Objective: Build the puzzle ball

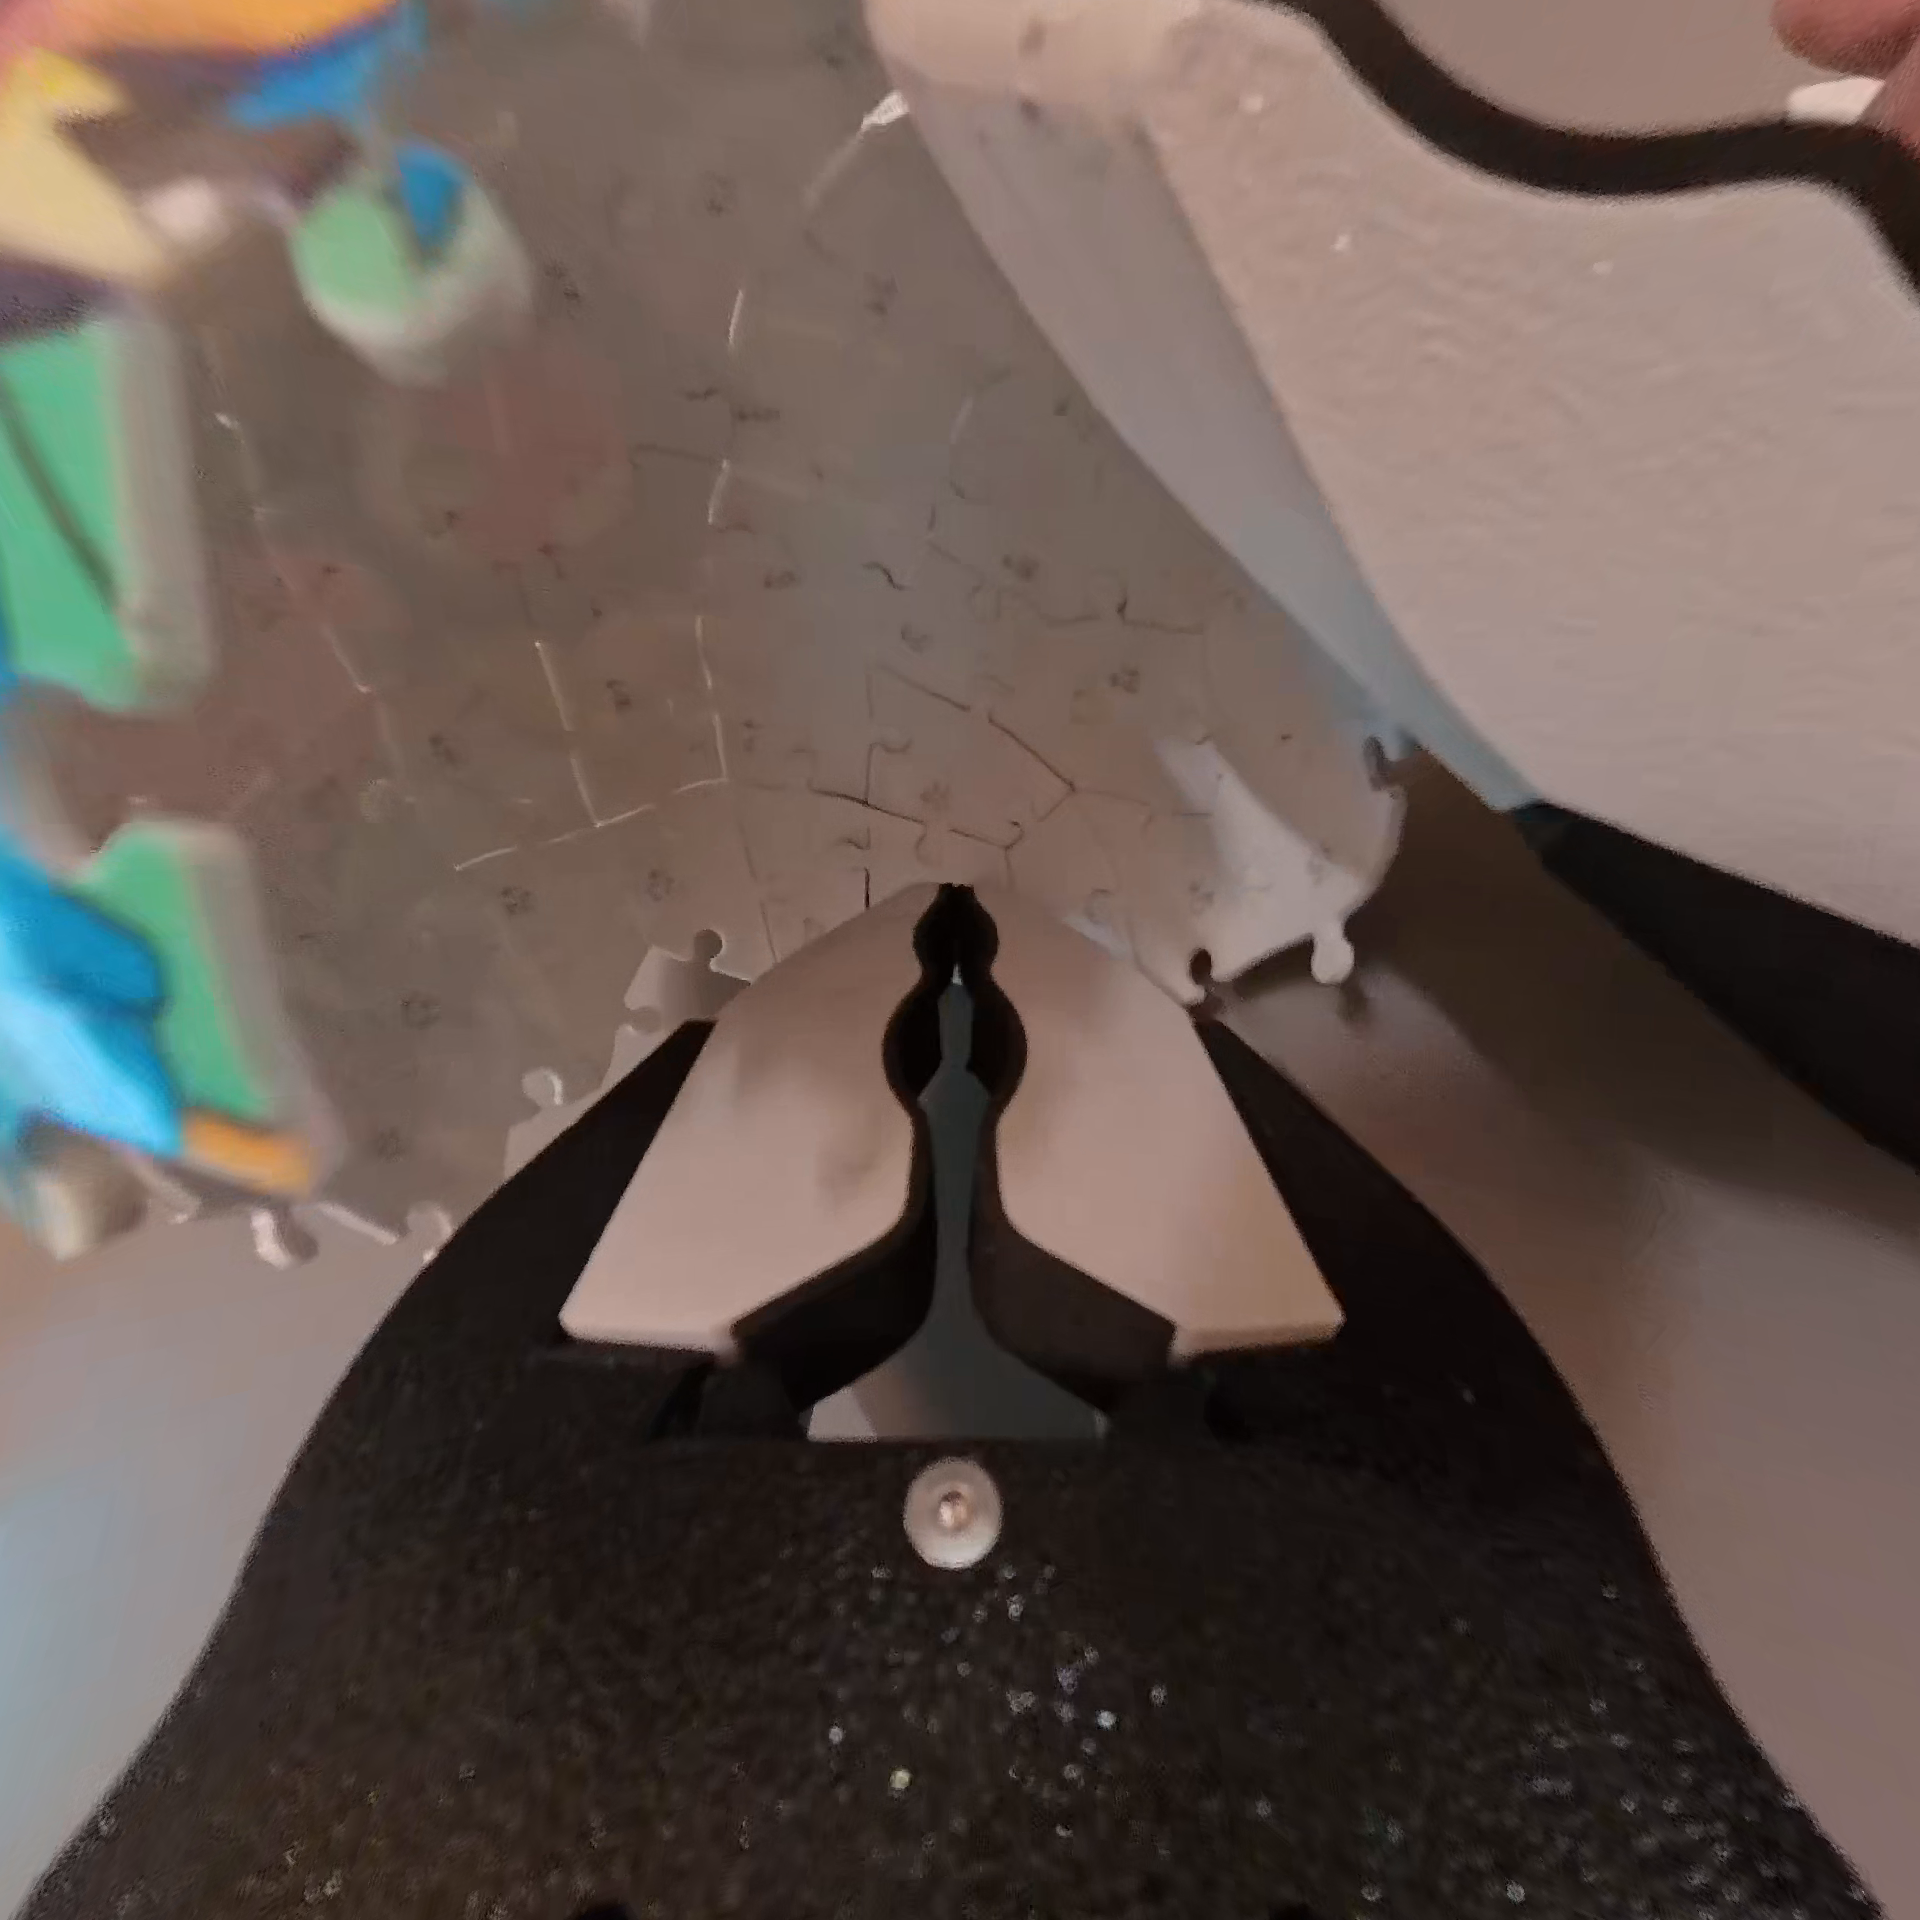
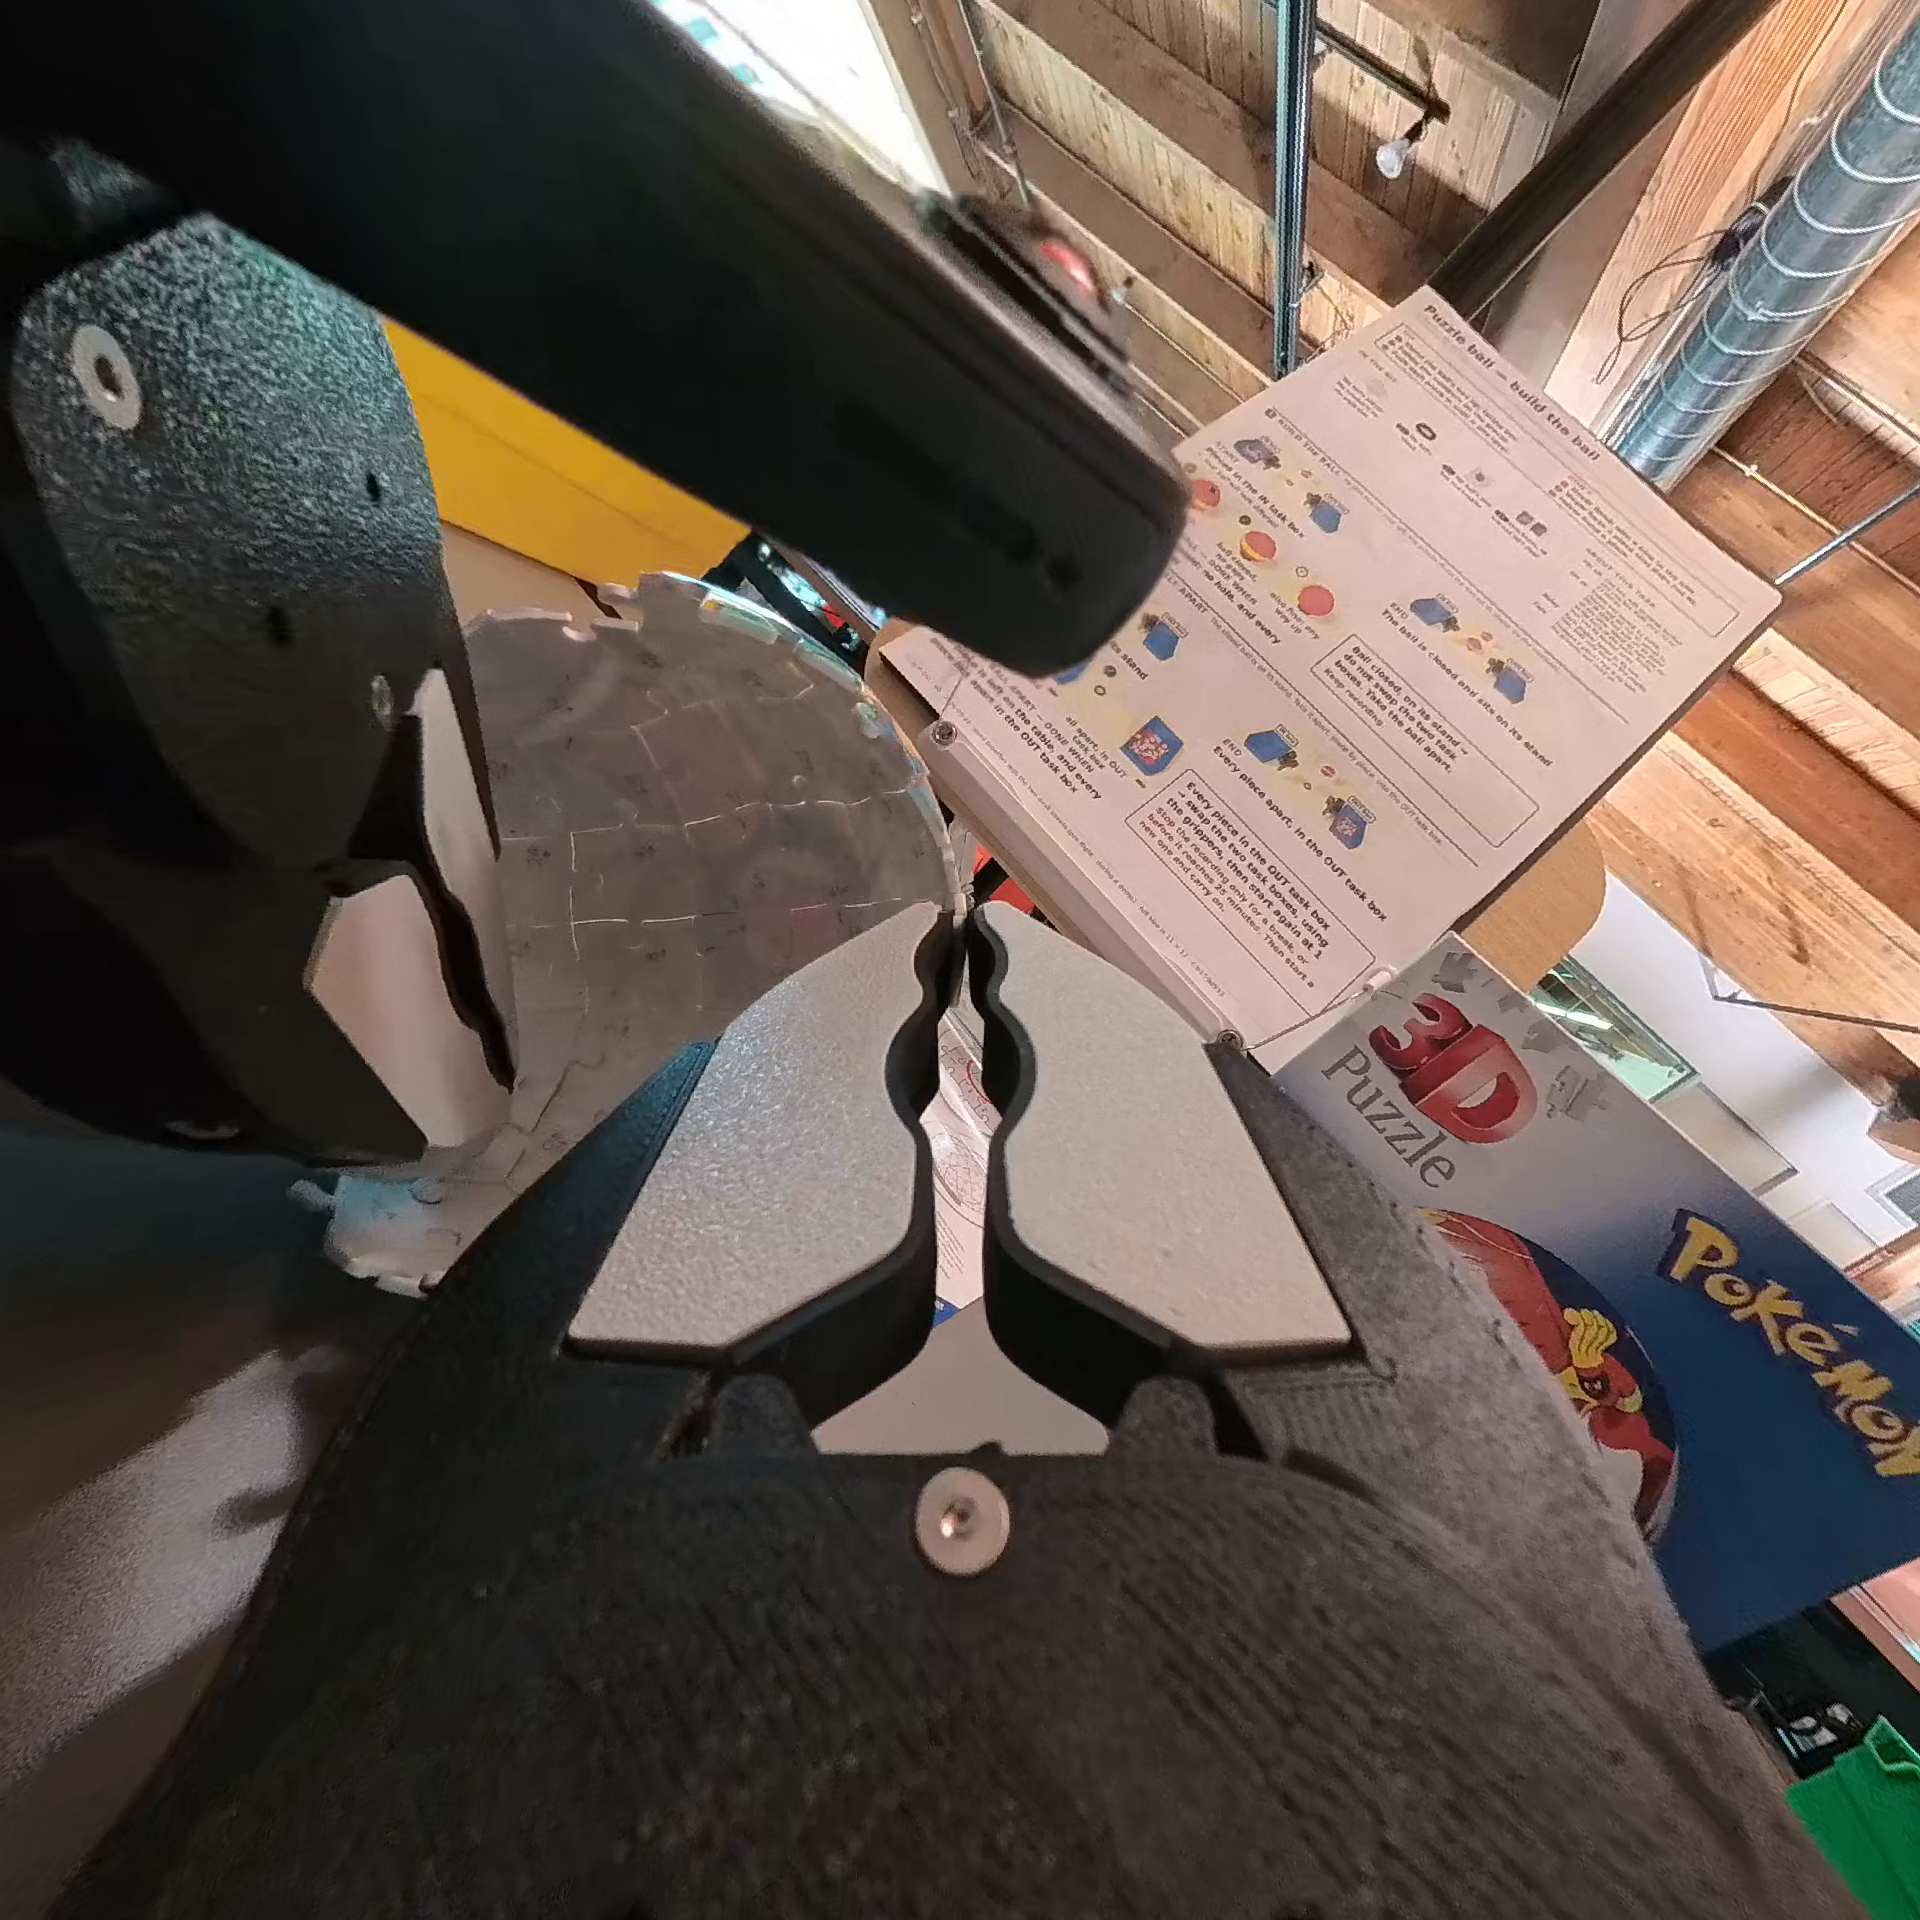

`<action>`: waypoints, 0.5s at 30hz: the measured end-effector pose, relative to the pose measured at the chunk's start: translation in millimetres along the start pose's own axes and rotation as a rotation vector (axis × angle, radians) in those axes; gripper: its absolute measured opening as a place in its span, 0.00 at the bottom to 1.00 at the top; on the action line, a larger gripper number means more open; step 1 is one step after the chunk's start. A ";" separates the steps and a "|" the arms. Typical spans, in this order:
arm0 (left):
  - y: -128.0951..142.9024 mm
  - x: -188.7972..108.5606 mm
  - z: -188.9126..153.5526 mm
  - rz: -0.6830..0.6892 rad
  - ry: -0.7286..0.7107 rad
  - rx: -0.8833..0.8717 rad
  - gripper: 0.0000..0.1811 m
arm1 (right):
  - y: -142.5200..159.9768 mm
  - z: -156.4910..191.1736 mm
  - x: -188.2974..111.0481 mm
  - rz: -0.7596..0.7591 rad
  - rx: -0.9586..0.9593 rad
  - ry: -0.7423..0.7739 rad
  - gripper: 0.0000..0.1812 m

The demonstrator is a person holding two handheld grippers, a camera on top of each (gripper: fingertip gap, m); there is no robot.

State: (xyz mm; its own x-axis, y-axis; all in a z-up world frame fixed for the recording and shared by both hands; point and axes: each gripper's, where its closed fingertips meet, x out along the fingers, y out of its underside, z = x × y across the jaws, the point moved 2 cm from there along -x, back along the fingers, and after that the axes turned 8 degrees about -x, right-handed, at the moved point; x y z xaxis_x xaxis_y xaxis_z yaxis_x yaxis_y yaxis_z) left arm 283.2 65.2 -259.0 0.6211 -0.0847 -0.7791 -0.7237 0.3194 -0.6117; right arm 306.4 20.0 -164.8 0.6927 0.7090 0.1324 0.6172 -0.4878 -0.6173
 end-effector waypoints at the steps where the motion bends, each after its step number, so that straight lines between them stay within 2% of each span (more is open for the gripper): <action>1: -0.2 0.2 -0.2 0.012 0.001 0.006 0.00 | -0.1 0.0 -0.1 -0.001 0.000 0.000 0.01; 8: 0.5 0.4 -1.5 0.030 -0.071 0.115 0.00 | 0.2 0.2 -0.1 0.000 0.002 0.001 0.01; 13: -0.2 -0.5 0.4 0.006 -0.031 0.049 0.00 | 0.6 0.3 -0.2 0.002 0.003 0.000 0.01; 15: -4.7 -8.2 7.4 -0.051 -0.068 -0.005 0.00 | 0.4 0.3 -0.5 0.002 -0.001 0.000 0.01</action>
State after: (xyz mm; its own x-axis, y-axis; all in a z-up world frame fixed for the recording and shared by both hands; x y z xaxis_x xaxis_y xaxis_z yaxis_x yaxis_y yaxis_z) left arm 283.7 71.4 -248.7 0.6762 -0.0359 -0.7358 -0.6921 0.3113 -0.6512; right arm 306.2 19.7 -165.4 0.6939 0.7081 0.1308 0.6163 -0.4900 -0.6164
